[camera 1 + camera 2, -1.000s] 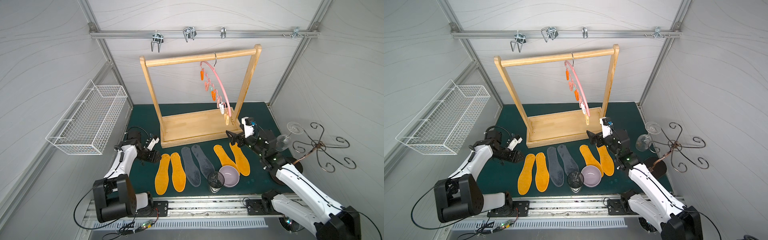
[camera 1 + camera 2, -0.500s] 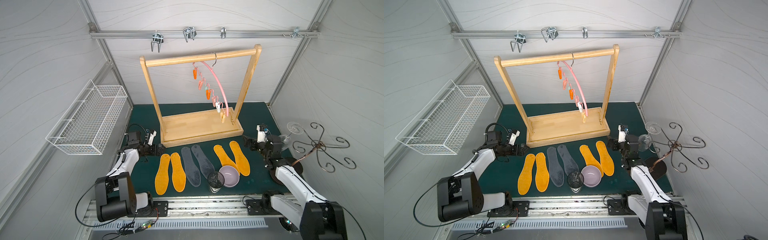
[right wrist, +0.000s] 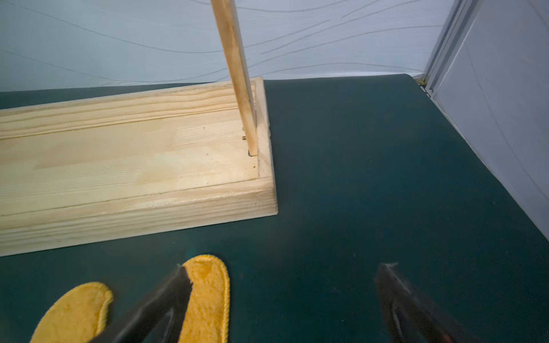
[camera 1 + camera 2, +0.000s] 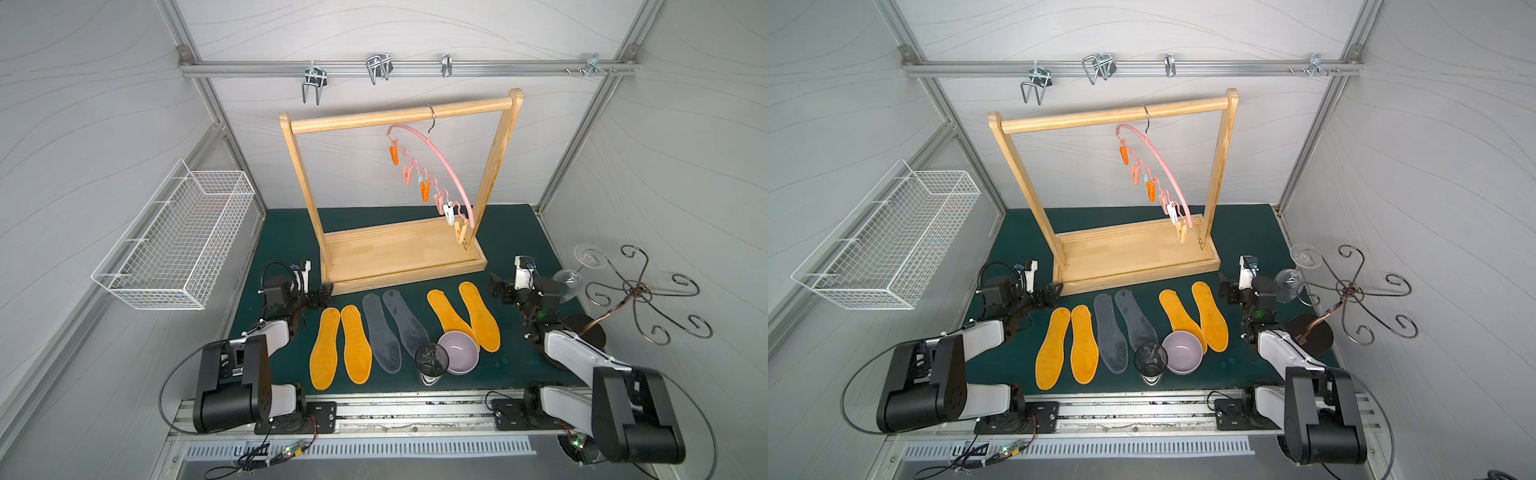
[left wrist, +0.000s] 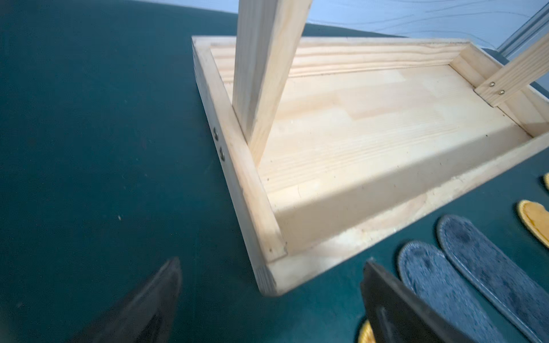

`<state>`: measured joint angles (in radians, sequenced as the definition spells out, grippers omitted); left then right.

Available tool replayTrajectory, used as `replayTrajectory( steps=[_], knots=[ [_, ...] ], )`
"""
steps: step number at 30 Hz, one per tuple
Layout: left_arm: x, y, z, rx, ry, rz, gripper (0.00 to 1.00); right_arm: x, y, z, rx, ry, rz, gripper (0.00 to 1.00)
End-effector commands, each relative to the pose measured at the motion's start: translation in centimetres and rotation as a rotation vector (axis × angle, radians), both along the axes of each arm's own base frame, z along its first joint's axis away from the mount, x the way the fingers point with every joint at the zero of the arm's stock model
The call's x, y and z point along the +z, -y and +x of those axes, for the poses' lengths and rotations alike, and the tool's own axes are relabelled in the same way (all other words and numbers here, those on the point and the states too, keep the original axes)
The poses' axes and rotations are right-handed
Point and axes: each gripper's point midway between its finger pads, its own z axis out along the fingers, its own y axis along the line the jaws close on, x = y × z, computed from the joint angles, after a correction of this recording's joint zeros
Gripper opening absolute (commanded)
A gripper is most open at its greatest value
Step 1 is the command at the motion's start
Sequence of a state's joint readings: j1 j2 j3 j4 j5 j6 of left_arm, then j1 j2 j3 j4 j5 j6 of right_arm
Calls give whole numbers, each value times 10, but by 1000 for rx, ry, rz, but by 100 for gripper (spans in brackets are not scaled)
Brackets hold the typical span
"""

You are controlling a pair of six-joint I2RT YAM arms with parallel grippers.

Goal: Take the shoe insoles off the hanger
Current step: Reset both arms

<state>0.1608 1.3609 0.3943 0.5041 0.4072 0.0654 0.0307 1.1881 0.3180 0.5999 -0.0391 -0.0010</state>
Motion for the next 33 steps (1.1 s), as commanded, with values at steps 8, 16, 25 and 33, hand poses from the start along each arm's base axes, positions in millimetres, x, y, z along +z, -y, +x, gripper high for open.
replayTrajectory(
  steps=[8,16,25,33],
  knots=[
    [32,-8,20,192,307,139,100,-25,5,14,-34,122,59,99],
    [12,-17,34,256,202,167,100,-27,7,21,-45,133,52,99],
    [12,-26,33,316,218,164,100,-41,-6,48,0,-50,25,99],
    [7,-29,42,331,146,175,100,-43,-20,48,57,-59,-19,99]
  ],
)
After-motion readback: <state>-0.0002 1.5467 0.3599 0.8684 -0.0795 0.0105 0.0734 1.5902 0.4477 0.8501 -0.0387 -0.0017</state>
